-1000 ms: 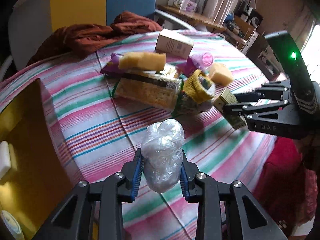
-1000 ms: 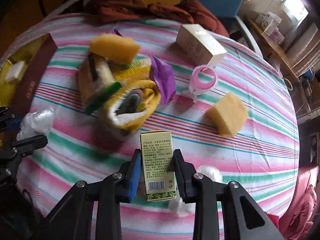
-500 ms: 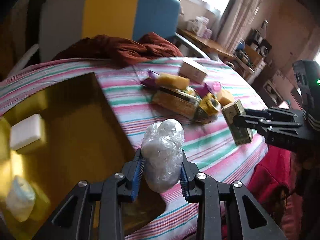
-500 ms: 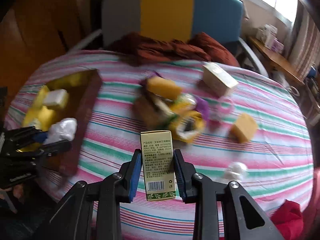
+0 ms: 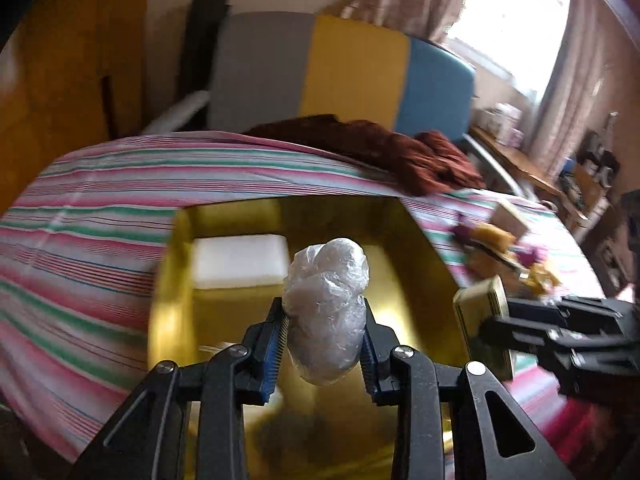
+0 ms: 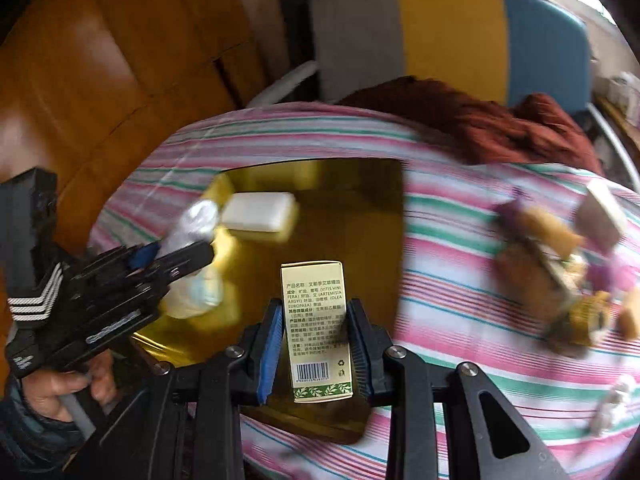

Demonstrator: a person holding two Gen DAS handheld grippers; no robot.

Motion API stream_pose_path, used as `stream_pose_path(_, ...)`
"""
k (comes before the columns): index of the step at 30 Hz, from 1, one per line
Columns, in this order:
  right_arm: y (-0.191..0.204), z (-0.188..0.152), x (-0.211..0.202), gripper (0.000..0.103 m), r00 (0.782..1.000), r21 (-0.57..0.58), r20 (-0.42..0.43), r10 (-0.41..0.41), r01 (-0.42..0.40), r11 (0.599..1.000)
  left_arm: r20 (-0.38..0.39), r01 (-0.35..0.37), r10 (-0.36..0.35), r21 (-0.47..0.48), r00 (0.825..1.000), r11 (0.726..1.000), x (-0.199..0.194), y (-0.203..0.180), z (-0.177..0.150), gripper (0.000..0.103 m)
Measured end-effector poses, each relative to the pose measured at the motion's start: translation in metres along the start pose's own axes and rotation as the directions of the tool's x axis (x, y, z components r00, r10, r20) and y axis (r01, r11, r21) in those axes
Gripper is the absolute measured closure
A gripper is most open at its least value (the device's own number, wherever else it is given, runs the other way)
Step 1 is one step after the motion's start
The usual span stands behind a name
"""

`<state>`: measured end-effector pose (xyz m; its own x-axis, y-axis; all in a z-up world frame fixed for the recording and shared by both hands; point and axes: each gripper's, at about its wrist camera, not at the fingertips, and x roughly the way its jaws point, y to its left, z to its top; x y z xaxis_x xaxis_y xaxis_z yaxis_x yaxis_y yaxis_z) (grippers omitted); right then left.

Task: Organize objects
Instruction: 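Lower the bag and green box into the gold tray and open both grippers, then withdraw both grippers from the tray toward the remaining items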

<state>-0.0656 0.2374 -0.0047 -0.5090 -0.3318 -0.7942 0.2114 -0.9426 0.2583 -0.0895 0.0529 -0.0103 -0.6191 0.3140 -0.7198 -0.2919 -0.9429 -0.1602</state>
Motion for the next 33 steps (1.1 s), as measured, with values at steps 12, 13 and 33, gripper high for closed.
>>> stream_pose_path(12, 0.052, -0.019, 0.031, 0.043, 0.999, -0.044, 0.022, 0.046, -0.045, 0.998, 0.109, -0.185, 0.191, -0.065, 0.975, 0.981, -0.022, 0.03, -0.015, 0.006)
stream_pose_path(13, 0.053, -0.022, 0.028, 0.043, 0.999, -0.053, 0.049, 0.024, -0.021, 0.998, 0.125, -0.2, 0.206, -0.063, 0.97, 0.978, -0.024, 0.029, -0.016, 0.003)
stream_pose_path(33, 0.036, -0.049, -0.004, 0.043, 0.964, 0.056, 0.233, -0.125, 0.116, 0.992, 0.237, -0.253, 0.258, -0.053, 0.936, 0.966, -0.066, 0.002, -0.031, 0.0)
